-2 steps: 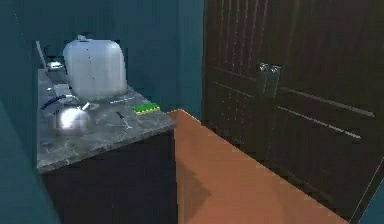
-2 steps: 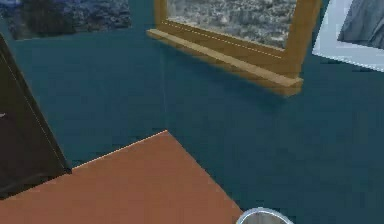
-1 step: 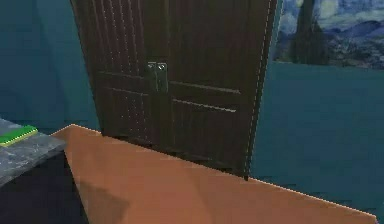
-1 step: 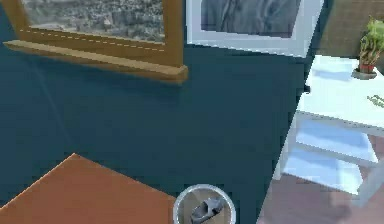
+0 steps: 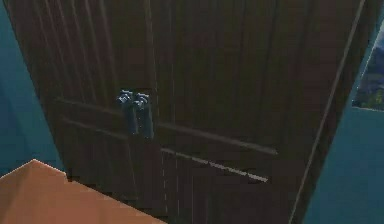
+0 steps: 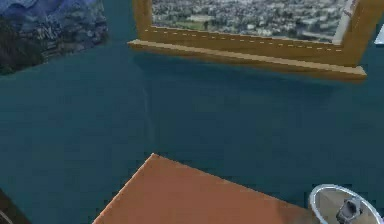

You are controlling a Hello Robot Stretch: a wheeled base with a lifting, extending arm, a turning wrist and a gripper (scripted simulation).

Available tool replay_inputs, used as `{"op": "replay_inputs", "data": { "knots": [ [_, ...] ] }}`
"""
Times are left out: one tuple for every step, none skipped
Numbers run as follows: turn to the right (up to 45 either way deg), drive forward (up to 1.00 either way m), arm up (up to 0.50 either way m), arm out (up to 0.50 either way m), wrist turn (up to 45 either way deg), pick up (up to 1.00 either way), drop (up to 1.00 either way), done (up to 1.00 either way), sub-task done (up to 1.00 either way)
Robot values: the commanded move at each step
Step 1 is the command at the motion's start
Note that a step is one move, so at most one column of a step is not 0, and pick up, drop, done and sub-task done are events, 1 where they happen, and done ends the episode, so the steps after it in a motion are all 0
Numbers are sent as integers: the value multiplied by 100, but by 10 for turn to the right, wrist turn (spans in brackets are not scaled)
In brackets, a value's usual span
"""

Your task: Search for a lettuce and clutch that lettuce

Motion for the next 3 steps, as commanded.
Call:
{"op": "replay_inputs", "data": {
  "knots": [
    [-450,0,0,0,0,0,0,0,0],
    [0,35,0,0,0,0,0,0,0],
    [-180,0,0,0,0,0,0,0,0]
  ]
}}
